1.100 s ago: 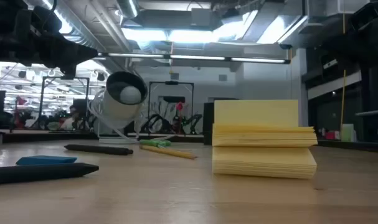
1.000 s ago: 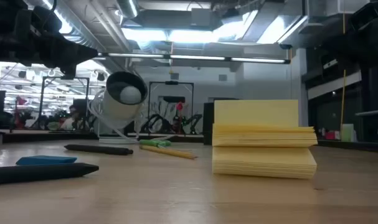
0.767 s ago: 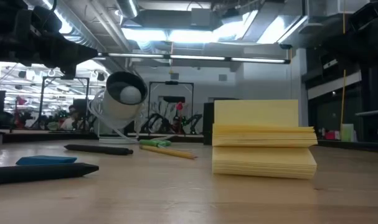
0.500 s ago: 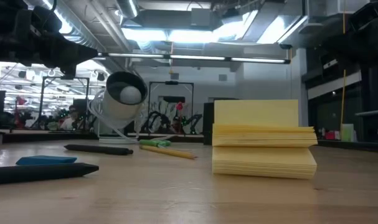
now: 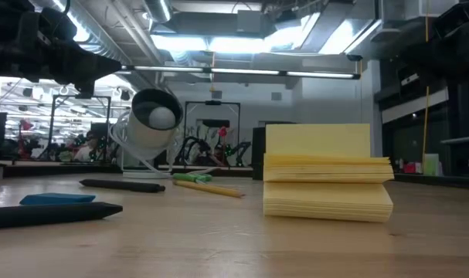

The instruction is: Pick and place office supplies into organizer

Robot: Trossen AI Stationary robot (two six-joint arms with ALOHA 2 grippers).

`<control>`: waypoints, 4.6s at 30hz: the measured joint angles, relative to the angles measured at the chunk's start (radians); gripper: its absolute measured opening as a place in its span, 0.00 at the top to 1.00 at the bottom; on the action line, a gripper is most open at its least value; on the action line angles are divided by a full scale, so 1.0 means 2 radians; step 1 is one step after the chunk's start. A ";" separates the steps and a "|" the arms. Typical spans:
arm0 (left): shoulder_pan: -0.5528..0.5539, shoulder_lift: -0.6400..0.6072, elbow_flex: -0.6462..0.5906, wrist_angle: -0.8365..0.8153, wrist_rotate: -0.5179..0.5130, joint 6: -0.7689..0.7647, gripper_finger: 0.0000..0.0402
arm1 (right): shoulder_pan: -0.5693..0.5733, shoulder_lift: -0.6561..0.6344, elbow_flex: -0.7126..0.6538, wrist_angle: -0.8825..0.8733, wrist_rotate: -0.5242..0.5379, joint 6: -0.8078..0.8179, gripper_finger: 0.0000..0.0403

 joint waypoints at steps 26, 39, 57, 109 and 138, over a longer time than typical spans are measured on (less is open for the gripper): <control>0.000 0.000 0.000 0.000 0.000 0.000 1.00 | 0.000 0.000 0.000 0.000 0.000 0.000 0.91; 0.000 0.000 0.000 0.000 0.000 0.000 1.00 | 0.000 0.000 0.000 0.000 0.000 0.000 0.91; 0.000 0.000 0.000 0.000 0.000 0.000 1.00 | 0.000 0.000 0.000 0.000 0.000 0.000 0.91; 0.000 0.000 0.000 0.000 -0.002 0.015 1.00 | 0.000 0.000 0.000 -0.006 0.043 -0.040 0.91; 0.000 0.098 0.068 -0.011 0.017 -0.026 1.00 | -0.016 0.016 0.030 0.015 0.085 -0.017 0.91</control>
